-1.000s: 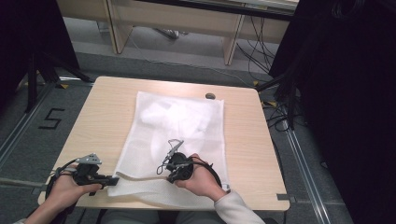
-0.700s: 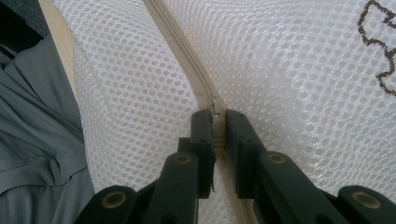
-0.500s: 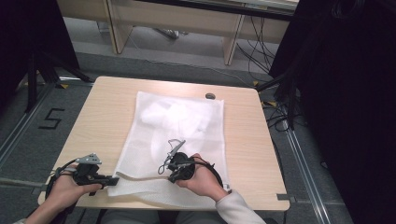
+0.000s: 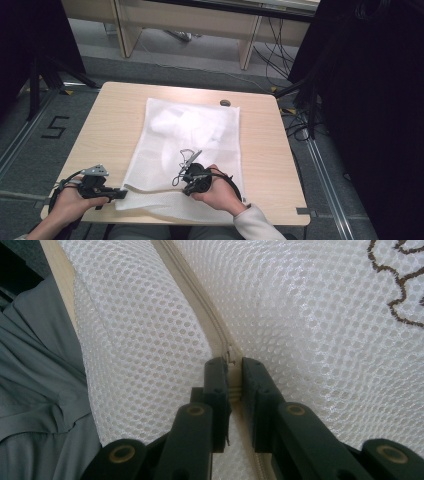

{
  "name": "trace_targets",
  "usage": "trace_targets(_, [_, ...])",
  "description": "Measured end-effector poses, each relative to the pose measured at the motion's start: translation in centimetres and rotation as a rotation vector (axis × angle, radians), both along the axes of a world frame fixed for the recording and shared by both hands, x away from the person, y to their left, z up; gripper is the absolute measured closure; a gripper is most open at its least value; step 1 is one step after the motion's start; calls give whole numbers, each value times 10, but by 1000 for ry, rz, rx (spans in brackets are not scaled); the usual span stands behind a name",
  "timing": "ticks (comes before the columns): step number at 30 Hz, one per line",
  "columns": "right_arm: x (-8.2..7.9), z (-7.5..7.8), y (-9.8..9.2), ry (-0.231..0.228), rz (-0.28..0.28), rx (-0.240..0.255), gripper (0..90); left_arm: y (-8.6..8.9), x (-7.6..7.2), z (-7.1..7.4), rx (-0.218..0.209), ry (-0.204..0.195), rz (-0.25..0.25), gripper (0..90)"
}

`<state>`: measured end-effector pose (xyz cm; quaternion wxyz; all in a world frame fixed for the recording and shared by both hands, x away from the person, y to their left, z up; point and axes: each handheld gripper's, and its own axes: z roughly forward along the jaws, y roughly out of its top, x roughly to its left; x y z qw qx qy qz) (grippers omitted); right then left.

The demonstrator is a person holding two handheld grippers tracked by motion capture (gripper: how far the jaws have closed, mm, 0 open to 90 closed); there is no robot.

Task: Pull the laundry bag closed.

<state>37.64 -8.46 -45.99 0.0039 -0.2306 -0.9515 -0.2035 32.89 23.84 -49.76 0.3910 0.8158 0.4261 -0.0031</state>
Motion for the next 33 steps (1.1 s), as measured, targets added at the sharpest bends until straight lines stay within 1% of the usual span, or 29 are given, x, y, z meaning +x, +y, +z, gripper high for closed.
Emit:
trace_targets(1, [0, 0, 0, 1, -2, -2, 825, 0, 0, 0, 6, -2, 4, 856])
trace_targets(3, [0, 0, -1, 2, -2, -4, 825, 0, 0, 0, -2, 2, -1, 857])
trace_targets(5, [0, 0, -3, 1, -5, -2, 825, 0, 0, 0, 2, -3, 0, 856])
trace_targets(7, [1, 0, -5, 7, -13, 0, 825, -1, 0, -1, -5, -9, 9, 856])
trace_targets(8, [1, 0, -5, 10, -18, -4, 825, 0, 0, -1, -6, 0, -1, 856])
trace_targets(9, [1, 0, -6, 6, -13, -2, 824, 0, 0, 0, -6, 0, -3, 856])
trace_targets(10, [0, 1, -6, 9, -22, -4, 825, 0, 0, 0, -4, -4, 2, 857])
trace_targets(11, [0, 1, -6, 10, -14, -2, 825, -1, 0, -1, -15, -13, 13, 857])
trace_targets(12, [0, 1, -6, 10, -14, -2, 825, 0, 0, 0, 0, -2, 6, 857])
trace_targets(14, [1, 1, -7, 3, -10, -3, 825, 0, 0, 0, -6, 2, 0, 856])
trace_targets(16, [1, 1, -8, 13, -15, 0, 825, 0, 0, 0, -6, 1, -3, 857])
trace_targets(19, [1, 1, -10, 12, -18, -1, 825, 0, 0, 0, -8, 3, -1, 856])
trace_targets(20, [1, 1, -10, 9, -16, -2, 825, 0, 0, 0, -4, 0, -2, 856])
trace_targets(21, [1, 1, -10, 9, -16, -4, 824, -1, 0, -1, -10, -12, 9, 856])
trace_targets(22, [1, 1, -11, 10, -20, -6, 825, 0, 0, 0, 1, -3, 3, 856])
trace_targets(23, [1, 1, -11, 14, -16, -2, 825, 0, 0, 0, -7, 3, -1, 856])
trace_targets(33, [1, 3, -16, 9, -28, -4, 825, 0, 0, 0, -7, 3, 0, 857])
